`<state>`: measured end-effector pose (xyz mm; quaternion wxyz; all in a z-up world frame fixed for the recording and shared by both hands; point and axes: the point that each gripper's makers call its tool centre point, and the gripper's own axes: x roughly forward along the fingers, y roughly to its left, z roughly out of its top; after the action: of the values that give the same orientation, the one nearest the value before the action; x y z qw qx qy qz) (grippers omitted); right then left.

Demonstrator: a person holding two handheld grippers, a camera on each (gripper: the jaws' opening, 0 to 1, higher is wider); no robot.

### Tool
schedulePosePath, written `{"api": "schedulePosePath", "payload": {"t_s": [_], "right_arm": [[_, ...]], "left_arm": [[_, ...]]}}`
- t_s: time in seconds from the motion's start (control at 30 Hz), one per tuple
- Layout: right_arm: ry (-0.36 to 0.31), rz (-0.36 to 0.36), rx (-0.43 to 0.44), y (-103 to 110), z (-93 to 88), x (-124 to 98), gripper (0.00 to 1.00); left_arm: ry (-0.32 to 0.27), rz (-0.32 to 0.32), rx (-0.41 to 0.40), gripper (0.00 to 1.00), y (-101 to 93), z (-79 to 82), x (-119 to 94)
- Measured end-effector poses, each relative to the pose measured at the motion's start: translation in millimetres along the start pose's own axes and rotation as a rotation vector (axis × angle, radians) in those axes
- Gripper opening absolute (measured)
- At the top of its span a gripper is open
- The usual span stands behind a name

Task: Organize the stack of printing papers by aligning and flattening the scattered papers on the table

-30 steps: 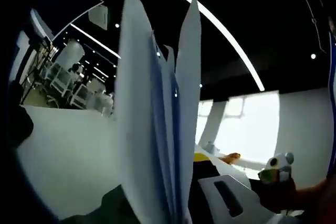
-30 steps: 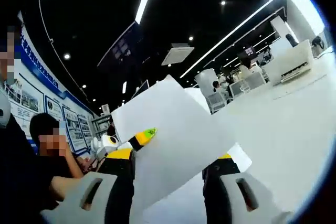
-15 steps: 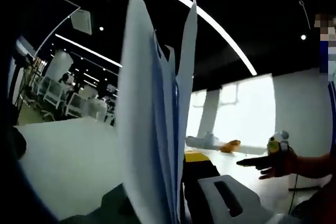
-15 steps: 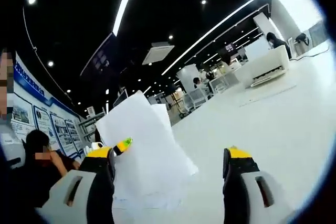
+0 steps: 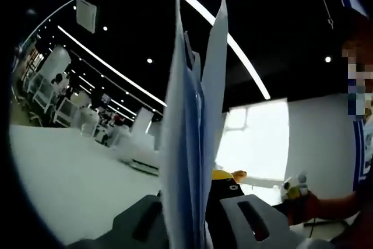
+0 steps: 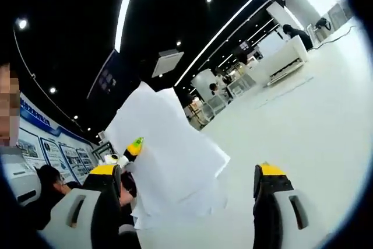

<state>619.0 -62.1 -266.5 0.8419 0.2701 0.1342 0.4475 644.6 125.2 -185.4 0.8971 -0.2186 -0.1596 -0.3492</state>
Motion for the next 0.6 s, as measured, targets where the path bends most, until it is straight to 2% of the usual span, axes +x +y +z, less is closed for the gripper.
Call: {"api": "schedulePosePath", "payload": {"t_s": [0.07, 0.17, 0.27, 0.37, 0.47, 0.6], "right_arm": [[-0.005, 0.014, -0.006, 4, -2.6, -5, 0.9], [-0.065, 0.082, 0.014, 19, 4.8, -8, 0.9], [-0.104, 0.118, 0.046, 24, 9.3, -7, 0.9], [-0.124, 0.114, 0.068, 20, 11.4, 1, 0.9], [-0.123, 0.111, 0.097, 21, 8.5, 11, 0.9], [-0.116, 0.126, 0.123, 27, 1.6, 26, 0.9]], "left_arm": [[-0.021, -0.023, -0.023, 0.06, -10.8, 4.5, 4], [-0.068, -0.044, -0.08, 0.06, -22.6, 12.6, 9], [-0.102, -0.065, -0.086, 0.06, -29.9, 19.0, 15], [-0.162, -0.09, -0.155, 0.06, -33.6, 34.0, 19], [-0.184, -0.113, -0.145, 0.06, -39.4, 47.6, 20], [-0.222, -0.177, -0.155, 0.06, -54.6, 69.3, 24]]}}
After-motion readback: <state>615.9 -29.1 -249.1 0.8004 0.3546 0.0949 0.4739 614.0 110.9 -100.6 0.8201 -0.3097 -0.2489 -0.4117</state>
